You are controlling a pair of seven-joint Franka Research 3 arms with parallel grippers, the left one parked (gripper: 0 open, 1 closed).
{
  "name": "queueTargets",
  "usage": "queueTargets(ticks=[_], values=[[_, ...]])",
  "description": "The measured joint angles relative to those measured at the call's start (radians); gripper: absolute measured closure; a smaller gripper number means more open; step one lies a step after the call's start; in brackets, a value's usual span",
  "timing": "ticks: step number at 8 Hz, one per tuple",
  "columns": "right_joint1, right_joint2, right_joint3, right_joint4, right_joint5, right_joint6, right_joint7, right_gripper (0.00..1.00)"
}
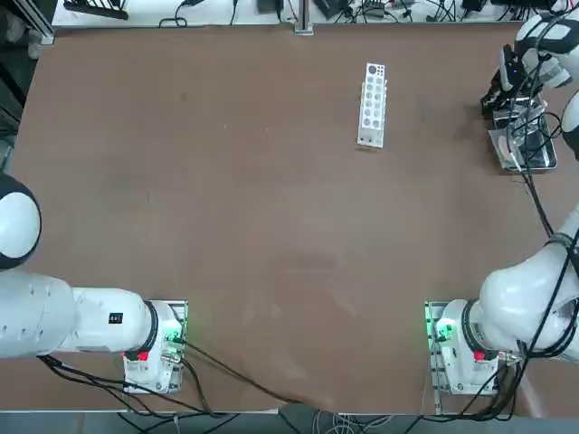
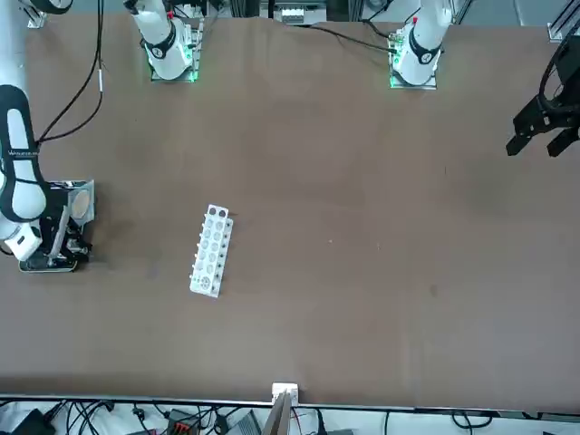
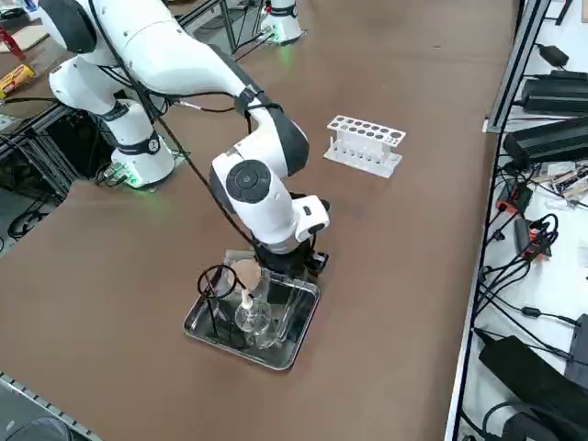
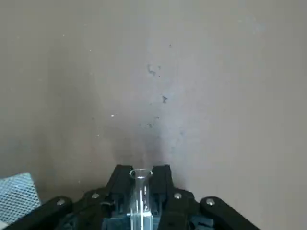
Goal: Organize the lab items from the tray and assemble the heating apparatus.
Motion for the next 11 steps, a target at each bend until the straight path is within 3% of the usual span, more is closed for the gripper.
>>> queueTargets(ticks=[4,8,11], values=[[0.006,-0.001,0.009,0.055,0.0,-0.024,-0.001,0.77],[0.041,-0.052,0.015,0.248,0.012,-0.314,0.157,0.77],[0.078,-0.079,0.017,0.343,0.134,-0.479,0.277,0.77]])
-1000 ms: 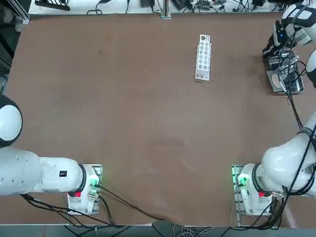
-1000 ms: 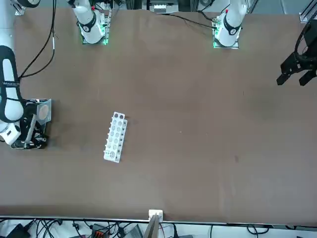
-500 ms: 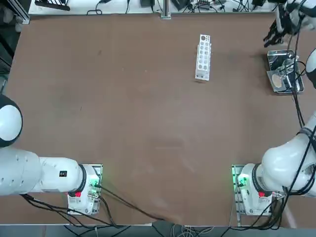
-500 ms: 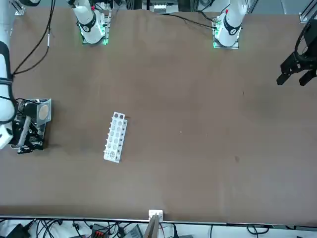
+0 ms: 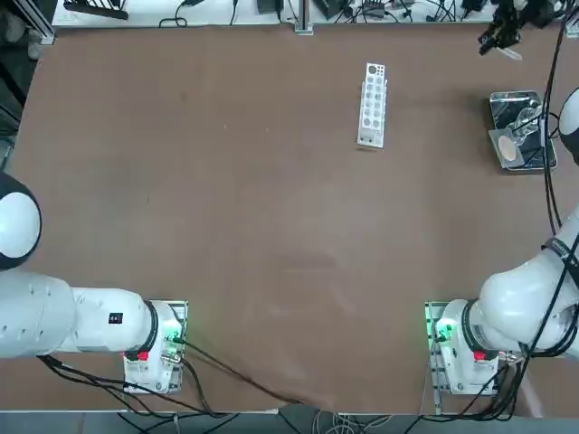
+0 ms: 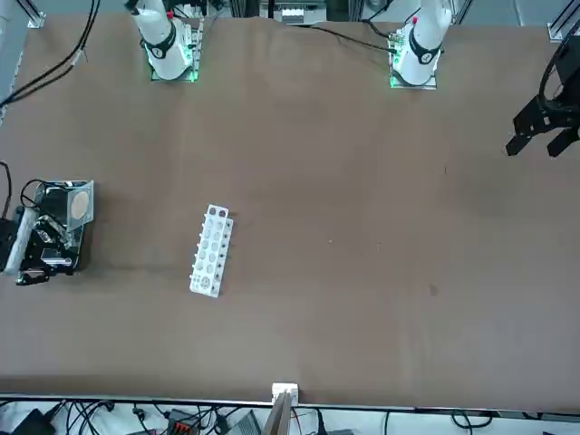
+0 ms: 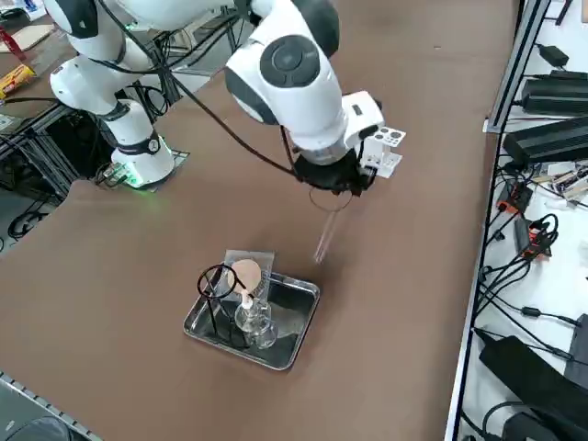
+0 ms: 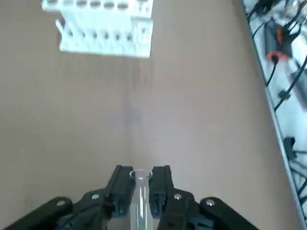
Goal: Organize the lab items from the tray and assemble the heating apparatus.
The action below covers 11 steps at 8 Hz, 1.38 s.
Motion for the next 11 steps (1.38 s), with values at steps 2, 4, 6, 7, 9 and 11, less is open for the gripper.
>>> queueTargets(ticks=[2,4,6,7,9,11], values=[[-0.004,0.001,-0.003,0.008,0.185,-0.06,0.013,0.77],[-0.018,0.006,-0.007,0.004,0.362,-0.135,0.017,0.77],[-0.024,0.005,-0.007,0.003,0.515,-0.161,0.024,0.77],[-0.022,0.005,-0.004,-0.002,0.577,-0.176,0.026,0.77],[-0.011,0.019,0.041,-0.025,0.672,-0.2,0.025,0.77],[0.004,0.069,0.13,-0.041,0.756,-0.199,0.022,0.77]])
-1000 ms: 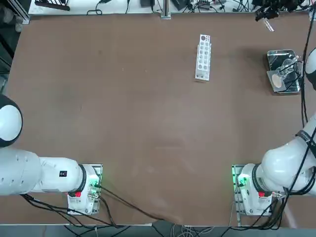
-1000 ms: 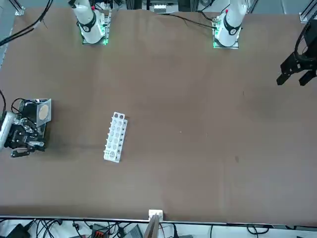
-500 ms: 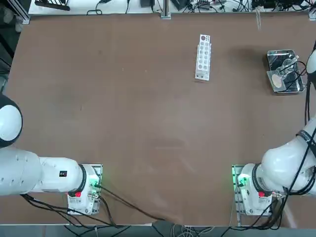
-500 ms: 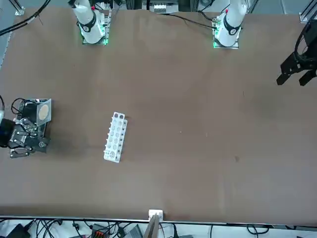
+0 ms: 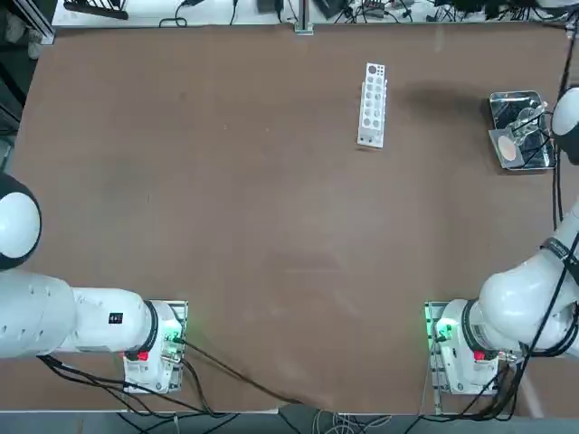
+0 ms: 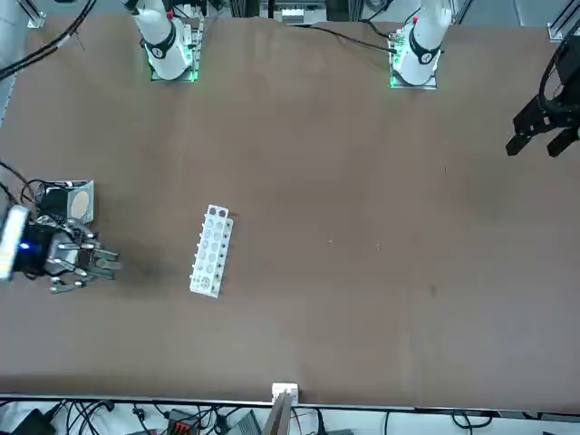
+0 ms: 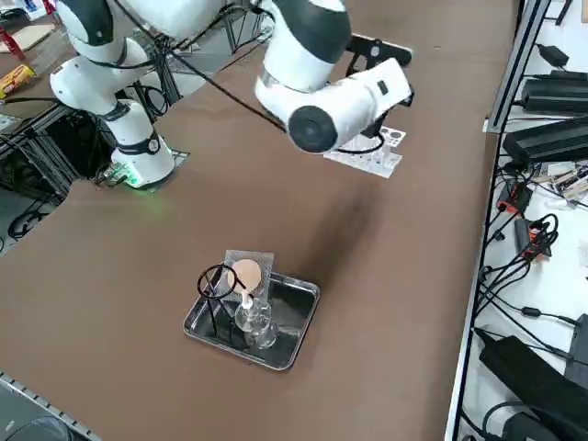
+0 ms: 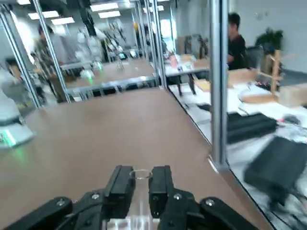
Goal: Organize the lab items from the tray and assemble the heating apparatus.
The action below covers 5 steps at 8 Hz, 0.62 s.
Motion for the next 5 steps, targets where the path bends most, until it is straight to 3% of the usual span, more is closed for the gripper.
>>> queueTargets(ticks=[3,5], values=[[0.009,0.059,0.093,-0.032,0.134,0.0,-0.008,0.77],[0.027,0.089,0.112,-0.041,0.196,0.001,-0.04,0.77]])
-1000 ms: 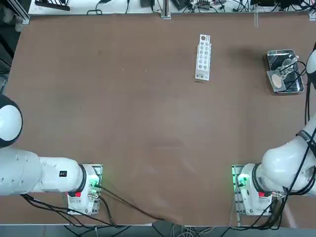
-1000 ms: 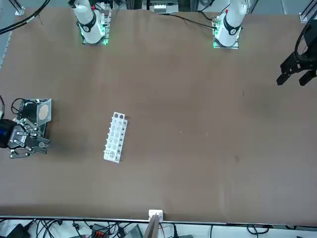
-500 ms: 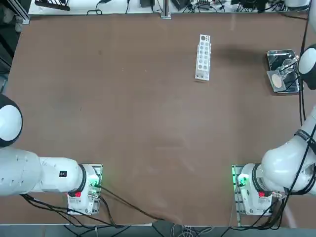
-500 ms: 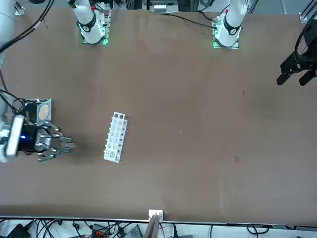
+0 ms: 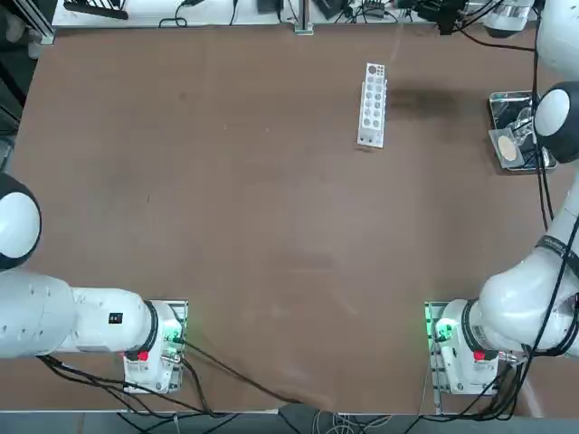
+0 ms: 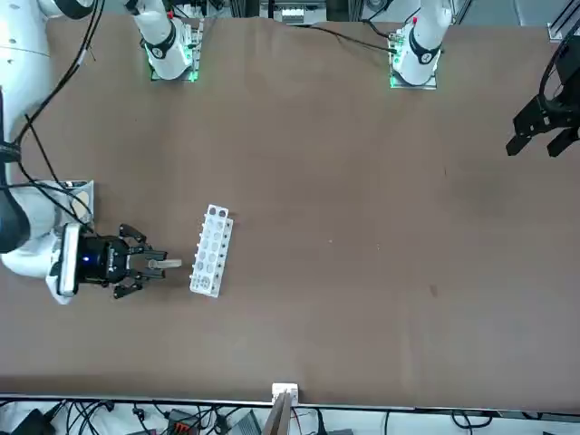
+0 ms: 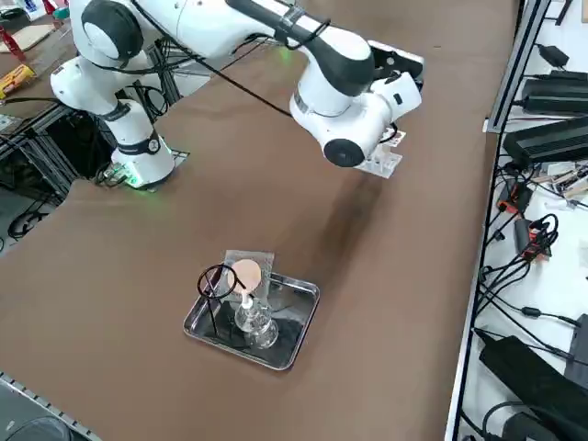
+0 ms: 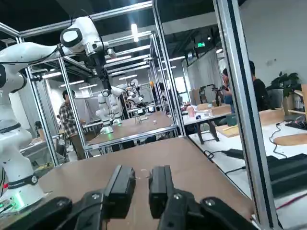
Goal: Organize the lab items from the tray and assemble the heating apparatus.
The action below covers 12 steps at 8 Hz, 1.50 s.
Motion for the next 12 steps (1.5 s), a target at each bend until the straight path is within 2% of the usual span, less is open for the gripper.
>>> queueTargets(ticks=[5,12], values=[[0.058,0.067,0.002,-0.002,0.097,0.027,-0.175,0.77],[0.065,0.07,-0.006,0.007,0.073,0.075,-0.266,0.77]])
